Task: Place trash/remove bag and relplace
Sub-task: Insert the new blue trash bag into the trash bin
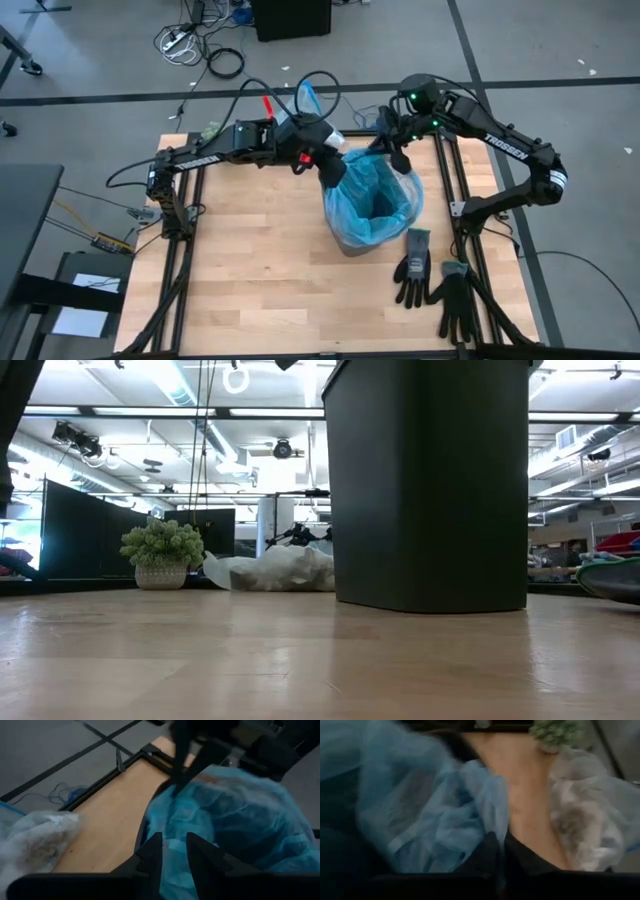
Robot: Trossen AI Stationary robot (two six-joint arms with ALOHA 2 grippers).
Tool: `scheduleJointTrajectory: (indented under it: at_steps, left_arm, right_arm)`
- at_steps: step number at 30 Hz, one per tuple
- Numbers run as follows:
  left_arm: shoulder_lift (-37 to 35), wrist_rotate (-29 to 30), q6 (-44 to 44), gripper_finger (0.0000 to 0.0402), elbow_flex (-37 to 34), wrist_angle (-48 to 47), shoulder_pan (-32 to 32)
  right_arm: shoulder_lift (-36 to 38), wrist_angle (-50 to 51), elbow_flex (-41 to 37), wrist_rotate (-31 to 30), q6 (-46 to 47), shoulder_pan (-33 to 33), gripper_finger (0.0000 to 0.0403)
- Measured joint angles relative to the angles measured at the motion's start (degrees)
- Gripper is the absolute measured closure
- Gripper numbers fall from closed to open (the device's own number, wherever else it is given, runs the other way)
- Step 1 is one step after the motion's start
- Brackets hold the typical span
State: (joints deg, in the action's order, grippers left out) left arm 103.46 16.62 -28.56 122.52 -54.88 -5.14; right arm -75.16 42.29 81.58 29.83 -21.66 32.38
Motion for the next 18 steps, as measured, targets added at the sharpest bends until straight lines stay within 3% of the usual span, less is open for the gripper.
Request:
scheduleJointTrajectory:
  at_steps: [13,18]
  left_arm:
    - [0.3,1.8,-0.1,0.0302,0.0,-2.0,0.0]
    - [1.2,1.8,2.6,0.0278,0.0,-1.8,0.0]
  right_arm:
    - [4.1,-7.8,-0.1,-0.1,1.1,0.0,0.0402]
    - [4.1,-9.3,-0.1,-0.1,2.0,0.0,0.0403]
